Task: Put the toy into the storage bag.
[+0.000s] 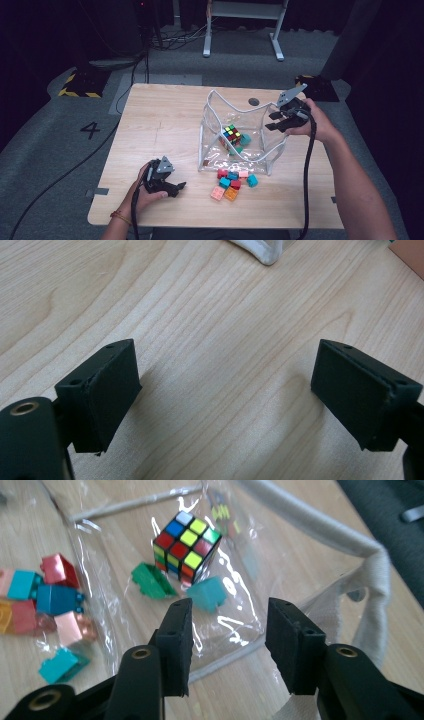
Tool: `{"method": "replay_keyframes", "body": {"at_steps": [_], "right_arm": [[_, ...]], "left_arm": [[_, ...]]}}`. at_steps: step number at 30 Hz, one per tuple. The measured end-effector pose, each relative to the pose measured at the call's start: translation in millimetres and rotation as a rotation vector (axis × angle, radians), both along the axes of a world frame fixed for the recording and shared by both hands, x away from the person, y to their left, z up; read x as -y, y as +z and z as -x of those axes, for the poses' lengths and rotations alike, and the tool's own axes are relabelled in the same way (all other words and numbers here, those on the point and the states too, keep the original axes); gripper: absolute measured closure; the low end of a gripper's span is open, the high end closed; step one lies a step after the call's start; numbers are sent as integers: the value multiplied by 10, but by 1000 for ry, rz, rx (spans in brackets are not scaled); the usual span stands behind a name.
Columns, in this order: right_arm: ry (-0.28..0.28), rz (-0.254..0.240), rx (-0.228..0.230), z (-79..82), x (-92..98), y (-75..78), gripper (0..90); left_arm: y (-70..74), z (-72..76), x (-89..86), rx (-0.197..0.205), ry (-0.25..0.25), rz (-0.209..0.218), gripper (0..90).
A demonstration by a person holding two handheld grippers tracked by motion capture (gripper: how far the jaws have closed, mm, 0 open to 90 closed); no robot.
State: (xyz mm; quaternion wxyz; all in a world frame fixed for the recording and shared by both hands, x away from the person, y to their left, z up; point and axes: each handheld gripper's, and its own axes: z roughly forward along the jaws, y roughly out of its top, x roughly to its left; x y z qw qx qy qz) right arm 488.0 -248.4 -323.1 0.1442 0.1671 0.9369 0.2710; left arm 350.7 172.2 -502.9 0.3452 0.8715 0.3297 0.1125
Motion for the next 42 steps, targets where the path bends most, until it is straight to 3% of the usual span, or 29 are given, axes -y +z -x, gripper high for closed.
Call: {"method": "replay_keyframes", "body": {"at_steps": [5,7,9,11,14,22,31,36,42], "right_arm": [[-21,-123,59,116,68,76,474],[-56,-179,96,160,122,115,452],[-70,-261,102,222,200,156,447],[-94,-302,117,305,263,183,416],[-99,-312,159,412,346,196,387],[-141,-412,214,692,554,197,323],[-159,-445,263,983,755,95,265],[-131,-479,234,1133,864,-93,289],[-113,-440,185,1264,883,-451,325]], "left_arm": [[0,0,0,0,0,-1,122],[0,0,0,0,0,0,122],[0,0,0,0,0,-1,122],[0,0,0,0,0,0,122],[0,0,0,0,0,-1,122],[0,1,1,-1,0,0,122],[1,0,0,2,0,-2,122],[1,3,0,1,2,-2,122],[1,2,-1,2,1,-2,122]]}}
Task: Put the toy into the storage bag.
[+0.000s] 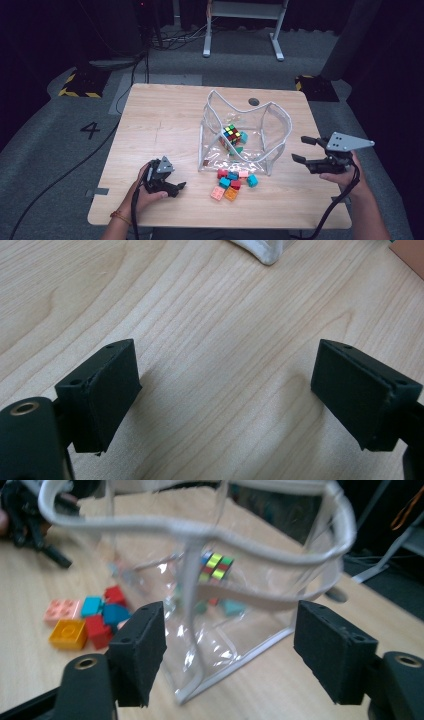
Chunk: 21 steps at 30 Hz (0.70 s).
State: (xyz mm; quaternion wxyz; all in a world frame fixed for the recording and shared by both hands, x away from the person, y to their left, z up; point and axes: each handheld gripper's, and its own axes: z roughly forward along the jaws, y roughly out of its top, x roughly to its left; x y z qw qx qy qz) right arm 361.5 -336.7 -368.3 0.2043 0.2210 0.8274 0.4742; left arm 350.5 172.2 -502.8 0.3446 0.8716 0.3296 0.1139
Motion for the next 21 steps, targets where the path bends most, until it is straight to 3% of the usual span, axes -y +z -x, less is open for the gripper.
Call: {"method": "replay_keyframes", "body": {"at_steps": [6,11,21], "right_arm": [[74,4,-68,112,-91,-348,370],[97,28,-129,146,-239,-618,392],[160,90,-198,194,-640,-1069,424]], "left_arm": [[0,2,0,-1,1,-1,122],[1,3,0,0,4,-1,122],[1,4,-1,0,3,-1,122]]}}
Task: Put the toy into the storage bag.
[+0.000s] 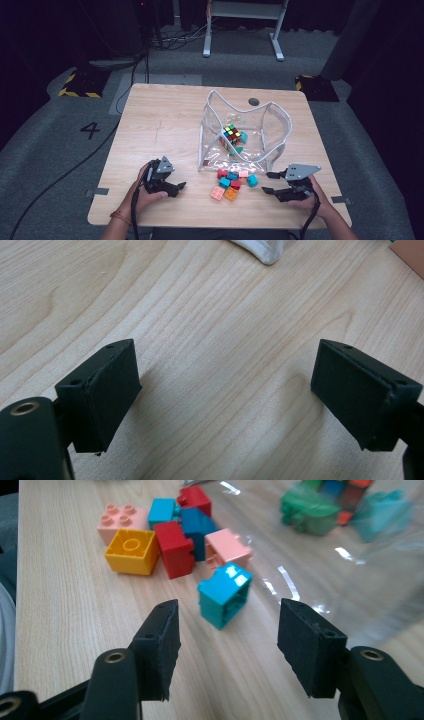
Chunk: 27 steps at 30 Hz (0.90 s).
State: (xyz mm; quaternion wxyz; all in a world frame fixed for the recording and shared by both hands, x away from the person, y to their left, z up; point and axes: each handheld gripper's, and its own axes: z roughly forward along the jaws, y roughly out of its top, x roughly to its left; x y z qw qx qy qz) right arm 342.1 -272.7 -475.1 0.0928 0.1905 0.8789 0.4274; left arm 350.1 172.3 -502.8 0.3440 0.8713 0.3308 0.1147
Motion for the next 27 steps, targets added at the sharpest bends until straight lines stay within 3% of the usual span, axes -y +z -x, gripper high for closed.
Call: {"method": "replay_keyframes", "body": {"at_steps": [3,8,14,16,27], "right_arm": [[14,-1,-7,-37,-88,-84,425],[-10,7,-27,-103,-189,-182,417],[-16,17,-17,-132,-280,-201,404],[-31,13,-51,-123,-309,-208,409],[-65,27,-34,-138,-341,-265,571]], "left_arm": [[0,0,0,0,0,0,122],[0,-1,-1,-1,-1,0,122],[0,-1,0,-1,-2,0,122],[0,-1,-1,-1,-1,0,122],[0,-1,-2,0,-4,0,122]]}}
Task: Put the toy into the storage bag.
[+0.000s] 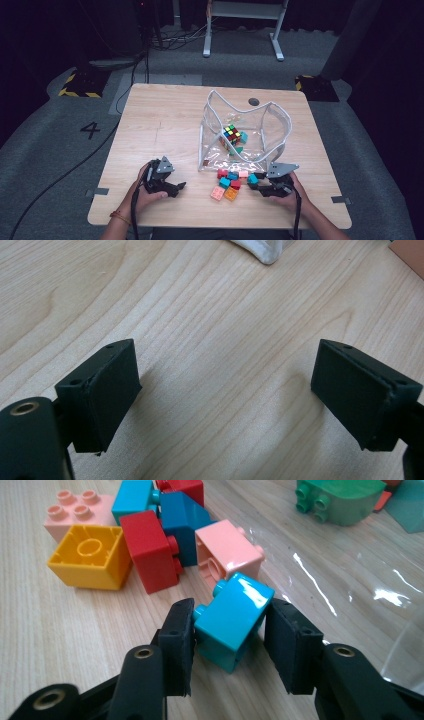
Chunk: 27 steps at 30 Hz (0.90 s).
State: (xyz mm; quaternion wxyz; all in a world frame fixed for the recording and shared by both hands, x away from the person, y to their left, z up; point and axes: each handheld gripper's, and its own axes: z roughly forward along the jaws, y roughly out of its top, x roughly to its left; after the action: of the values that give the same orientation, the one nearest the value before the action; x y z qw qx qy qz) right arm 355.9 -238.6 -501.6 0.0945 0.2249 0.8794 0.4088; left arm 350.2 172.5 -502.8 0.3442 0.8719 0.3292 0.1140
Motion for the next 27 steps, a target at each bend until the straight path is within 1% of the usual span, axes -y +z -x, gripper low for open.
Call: {"method": "replay_keyframes", "body": {"at_steps": [1,2,3,5,6,7,8,10,11,13,15,16,17,18,19,20,22,24,27], "right_arm": [[6,2,3,11,8,1,649],[27,2,12,21,28,5,675],[62,-12,36,21,53,9,676],[77,-5,33,35,89,17,678],[80,3,42,35,111,16,678],[73,3,45,39,131,14,678],[70,1,40,42,153,15,678],[64,5,53,48,204,25,679],[57,1,46,50,233,31,679],[46,-2,53,42,288,33,679],[30,-6,46,42,342,40,680],[31,-6,52,38,372,45,680],[23,-6,48,45,392,47,680],[24,4,51,44,419,55,681],[22,0,59,40,439,55,681],[14,0,47,49,458,64,681],[17,-1,60,46,497,79,681],[17,-8,58,40,539,97,681],[10,-6,57,35,585,106,681]], "left_arm": [[0,0,0,1,1,0,122],[0,0,0,0,0,0,122],[0,-1,-2,0,-3,-1,122],[0,-3,-4,-1,-6,1,122],[0,-2,-4,-1,-6,1,122],[0,-1,-4,6,-2,-3,122],[2,0,-5,3,-4,-4,123],[2,-1,-5,3,-5,-4,122],[1,0,-5,6,-3,-4,123],[1,0,-4,5,-3,-4,122],[1,0,-5,4,-3,-4,123],[0,0,-4,6,-1,-3,122],[1,0,-4,5,-3,-4,123],[2,0,-5,4,-3,-3,122],[2,0,-5,3,-4,-4,123],[2,0,-6,4,-4,-5,123],[0,1,-4,5,-2,-2,123],[2,0,-5,3,-4,-4,122],[2,0,-5,3,-4,-4,122]]}}
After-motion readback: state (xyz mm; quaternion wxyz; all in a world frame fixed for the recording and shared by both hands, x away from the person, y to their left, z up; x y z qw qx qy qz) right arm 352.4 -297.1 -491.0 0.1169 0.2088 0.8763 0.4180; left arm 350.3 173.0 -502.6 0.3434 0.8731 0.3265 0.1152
